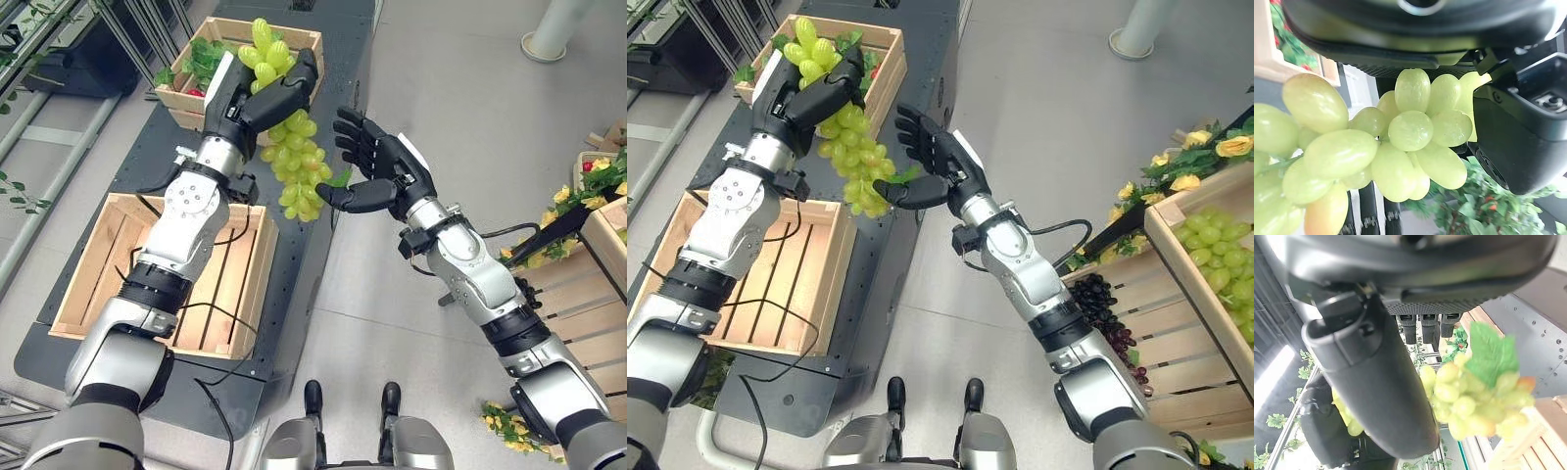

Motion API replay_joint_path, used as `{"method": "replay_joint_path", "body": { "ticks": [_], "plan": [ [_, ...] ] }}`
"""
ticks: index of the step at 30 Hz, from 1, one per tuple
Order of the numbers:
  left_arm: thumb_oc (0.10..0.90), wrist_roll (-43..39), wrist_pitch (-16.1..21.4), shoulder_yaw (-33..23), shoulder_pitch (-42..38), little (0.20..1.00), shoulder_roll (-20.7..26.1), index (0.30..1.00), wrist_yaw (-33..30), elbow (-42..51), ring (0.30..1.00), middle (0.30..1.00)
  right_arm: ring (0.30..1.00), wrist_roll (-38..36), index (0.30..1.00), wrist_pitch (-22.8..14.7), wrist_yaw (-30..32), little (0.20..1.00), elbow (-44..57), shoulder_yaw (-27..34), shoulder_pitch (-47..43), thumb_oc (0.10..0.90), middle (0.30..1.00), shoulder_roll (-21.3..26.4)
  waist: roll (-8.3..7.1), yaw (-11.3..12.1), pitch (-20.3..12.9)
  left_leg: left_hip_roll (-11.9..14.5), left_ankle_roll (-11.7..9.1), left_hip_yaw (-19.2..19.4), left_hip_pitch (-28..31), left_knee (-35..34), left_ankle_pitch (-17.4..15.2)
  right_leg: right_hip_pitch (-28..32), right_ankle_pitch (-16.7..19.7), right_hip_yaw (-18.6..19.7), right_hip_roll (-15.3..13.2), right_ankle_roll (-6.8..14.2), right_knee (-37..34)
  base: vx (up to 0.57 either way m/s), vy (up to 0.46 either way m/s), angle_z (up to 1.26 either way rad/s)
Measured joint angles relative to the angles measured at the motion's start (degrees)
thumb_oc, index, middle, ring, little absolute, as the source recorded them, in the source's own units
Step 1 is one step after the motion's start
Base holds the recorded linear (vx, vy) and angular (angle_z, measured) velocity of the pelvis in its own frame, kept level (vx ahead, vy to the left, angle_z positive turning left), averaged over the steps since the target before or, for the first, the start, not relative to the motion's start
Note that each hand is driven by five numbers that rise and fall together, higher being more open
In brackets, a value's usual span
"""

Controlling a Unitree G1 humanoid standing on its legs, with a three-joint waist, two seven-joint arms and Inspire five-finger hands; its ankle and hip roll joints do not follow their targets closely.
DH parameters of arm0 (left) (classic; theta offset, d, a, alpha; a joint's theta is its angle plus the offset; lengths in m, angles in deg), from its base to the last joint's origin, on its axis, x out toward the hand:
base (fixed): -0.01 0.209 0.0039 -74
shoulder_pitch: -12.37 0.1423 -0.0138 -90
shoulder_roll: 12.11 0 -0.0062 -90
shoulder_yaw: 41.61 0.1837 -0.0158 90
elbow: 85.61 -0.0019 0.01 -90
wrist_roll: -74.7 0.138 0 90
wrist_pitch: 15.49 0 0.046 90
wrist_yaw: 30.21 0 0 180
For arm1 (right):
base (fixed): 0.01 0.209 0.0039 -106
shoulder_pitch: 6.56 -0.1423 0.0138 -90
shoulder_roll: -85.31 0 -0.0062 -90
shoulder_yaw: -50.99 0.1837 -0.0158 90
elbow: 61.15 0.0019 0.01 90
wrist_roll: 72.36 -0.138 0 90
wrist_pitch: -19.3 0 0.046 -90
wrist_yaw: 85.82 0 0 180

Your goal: Pick up the fruits from the basket on one side to the basket on the other side

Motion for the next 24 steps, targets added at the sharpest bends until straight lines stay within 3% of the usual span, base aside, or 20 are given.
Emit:
{"method": "replay_joint_path", "body": {
  "ticks": [8,16,24],
  "plan": [
    [0.400,0.1,-0.2,4.7,-2.9,0.300,-1.3,0.300,1.4,2.3,0.300,0.300,0.900,-3.2,0.900,1.0,1.4,0.900,-0.2,-1.3,-3.3,0.800,0.900,-0.9,-0.56,0.0,-0.3,0.0,0.0,0.5,0.4,0.0,0.0,0.0,0.4,1.2,0.1,0.0,0.0,-0.01,-0.013,-0.05],
    [0.400,0.1,-2.7,5.8,-3.3,0.300,-1.4,0.300,2.5,3.5,0.300,0.300,0.900,-5.8,0.900,2.0,2.6,0.900,-3.8,-2.1,-4.9,0.800,0.900,-2.1,-2.99,-0.1,-1.7,0.1,0.0,0.6,0.4,0.0,0.0,-0.2,0.4,1.6,0.0,-0.1,0.0,-0.01,-0.003,-0.02],
    [0.400,0.0,-5.1,6.1,-3.3,0.300,-1.3,0.300,4.8,6.4,0.300,0.300,0.900,-10.0,0.900,2.2,3.8,0.900,-4.7,-2.8,-4.9,0.800,0.900,-3.2,-3.05,0.0,-1.7,0.0,0.0,0.6,0.4,0.0,0.0,-0.3,0.5,1.6,0.0,0.0,0.0,0.00,0.000,0.00]
  ]
}}
